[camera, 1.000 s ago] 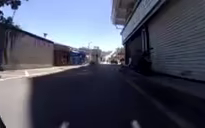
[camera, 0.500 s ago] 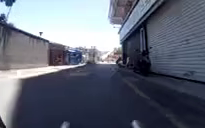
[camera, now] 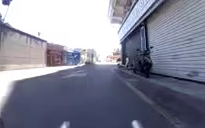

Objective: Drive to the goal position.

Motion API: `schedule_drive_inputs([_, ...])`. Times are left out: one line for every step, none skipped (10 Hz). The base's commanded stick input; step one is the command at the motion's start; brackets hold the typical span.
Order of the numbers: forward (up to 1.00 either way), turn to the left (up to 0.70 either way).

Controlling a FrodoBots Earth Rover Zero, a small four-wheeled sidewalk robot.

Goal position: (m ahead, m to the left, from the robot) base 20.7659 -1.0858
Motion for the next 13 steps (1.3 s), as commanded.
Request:
schedule_drive_inputs([0.45,0.0])
schedule_drive_inputs([0.45,0.0])
schedule_drive_inputs([0.45,0.0])
schedule_drive_inputs([0.45,0.0])
schedule_drive_inputs([0.45,0.0])
schedule_drive_inputs([0.45,0.0])
schedule_drive_inputs([0.45,0.0])
schedule_drive_inputs([0.45,0.0])
schedule_drive_inputs([0.45,0.0])
schedule_drive_inputs([0.45,0.0])
schedule_drive_inputs([0.41,0.0])
schedule_drive_inputs([0.03,0.0])
schedule_drive_inputs([0.0,0.0])
